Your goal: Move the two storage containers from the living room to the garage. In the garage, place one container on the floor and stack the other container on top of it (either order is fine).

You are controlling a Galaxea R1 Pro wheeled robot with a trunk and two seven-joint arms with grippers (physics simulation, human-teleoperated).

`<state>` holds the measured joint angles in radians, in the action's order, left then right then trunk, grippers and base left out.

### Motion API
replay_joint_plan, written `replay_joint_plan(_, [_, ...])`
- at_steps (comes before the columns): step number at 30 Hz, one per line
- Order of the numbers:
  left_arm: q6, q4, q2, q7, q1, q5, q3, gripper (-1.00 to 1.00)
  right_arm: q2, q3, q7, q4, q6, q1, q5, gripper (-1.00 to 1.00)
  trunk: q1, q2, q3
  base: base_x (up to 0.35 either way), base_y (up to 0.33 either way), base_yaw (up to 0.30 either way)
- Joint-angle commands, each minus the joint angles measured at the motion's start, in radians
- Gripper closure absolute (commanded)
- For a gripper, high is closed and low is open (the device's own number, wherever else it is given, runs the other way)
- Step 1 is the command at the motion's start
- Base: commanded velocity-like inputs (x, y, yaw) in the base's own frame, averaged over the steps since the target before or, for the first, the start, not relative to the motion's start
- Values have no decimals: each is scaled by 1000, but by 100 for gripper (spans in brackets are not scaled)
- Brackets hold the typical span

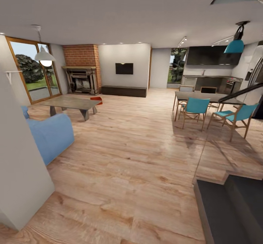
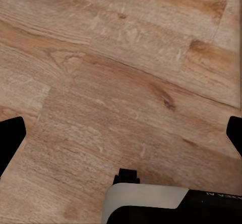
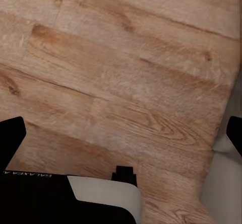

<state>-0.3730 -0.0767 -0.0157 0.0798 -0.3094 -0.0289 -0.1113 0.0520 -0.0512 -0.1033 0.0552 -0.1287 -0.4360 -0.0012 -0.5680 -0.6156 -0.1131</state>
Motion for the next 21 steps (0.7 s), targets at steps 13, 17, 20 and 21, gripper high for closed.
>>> replay_joint_plan(13, [-7, -5, 0, 1, -2, -3, -7, -100, 0, -4, -3, 5, -8, -3, 0, -100, -1, -1, -2, 323, 0, -4])
replay_joint_plan(17, [-8, -5, -1, 1, -2, -3, -7, -100, 0, -4, -3, 5, -8, -2, 0, -100, -1, -1, -2, 323, 0, 0])
replay_joint_plan(20, [-15, -5, -1, 0, -1, -4, -7, -100, 0, -4, -3, 5, -8, -2, 0, -100, -1, -1, -2, 323, 0, 0])
replay_joint_plan(21, [-15, -5, -1, 0, -1, -4, -7, -100, 0, -4, -3, 5, -8, -2, 0, -100, -1, -1, -2, 323, 0, 0])
